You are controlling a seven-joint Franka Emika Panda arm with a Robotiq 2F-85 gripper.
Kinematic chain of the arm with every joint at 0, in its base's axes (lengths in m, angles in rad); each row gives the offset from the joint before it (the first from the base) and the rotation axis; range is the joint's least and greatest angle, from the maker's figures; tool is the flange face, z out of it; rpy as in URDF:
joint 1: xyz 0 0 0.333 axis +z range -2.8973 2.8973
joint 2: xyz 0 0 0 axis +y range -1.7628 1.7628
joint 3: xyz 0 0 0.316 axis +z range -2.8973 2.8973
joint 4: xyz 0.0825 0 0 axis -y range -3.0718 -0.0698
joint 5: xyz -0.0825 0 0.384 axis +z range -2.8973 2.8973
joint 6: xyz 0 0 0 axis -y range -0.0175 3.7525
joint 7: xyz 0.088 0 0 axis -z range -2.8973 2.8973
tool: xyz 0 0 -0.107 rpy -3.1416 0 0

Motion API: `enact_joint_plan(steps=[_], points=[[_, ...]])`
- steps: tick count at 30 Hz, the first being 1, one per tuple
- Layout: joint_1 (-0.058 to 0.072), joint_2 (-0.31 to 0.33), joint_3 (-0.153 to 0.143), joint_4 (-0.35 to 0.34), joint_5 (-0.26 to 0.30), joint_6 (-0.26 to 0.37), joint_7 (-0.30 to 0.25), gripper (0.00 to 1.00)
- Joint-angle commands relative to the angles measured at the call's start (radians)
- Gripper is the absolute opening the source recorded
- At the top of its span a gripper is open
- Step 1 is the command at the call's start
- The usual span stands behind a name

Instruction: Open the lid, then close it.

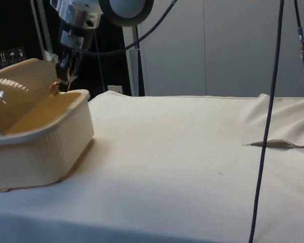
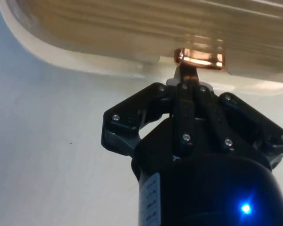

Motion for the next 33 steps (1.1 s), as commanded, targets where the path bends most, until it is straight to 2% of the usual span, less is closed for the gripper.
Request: enact_joint_plan(steps=[1,8,9,10,13,16,17,18,24,25,26,33], points=[[0.010,-0.001,-0.020,0.002,-0.030,0.018,0.020,0.00],[0.010,-0.008,-0.024,0.004,-0.050,0.038,0.021,0.00],[0.000,-0.007,-0.003,0.001,-0.023,0.028,0.000,0.00],[0.010,-0.009,-0.024,0.005,-0.052,0.041,0.021,0.00],[0.012,-0.009,-0.026,0.007,-0.060,0.054,0.022,0.00],[0.012,-0.007,-0.025,0.012,-0.065,0.064,0.022,0.00],[0.000,-0.008,-0.004,0.008,-0.038,0.054,0.000,0.00],[0.011,-0.007,-0.025,0.014,-0.066,0.067,0.021,0.00],[0.008,-0.004,-0.024,0.031,-0.071,0.080,0.015,0.00],[0.000,-0.007,-0.006,0.025,-0.048,0.069,-0.001,0.00],[0.008,-0.003,-0.024,0.035,-0.071,0.080,0.014,0.00],[0.003,0.008,-0.020,0.074,-0.063,0.076,0.004,0.00]])
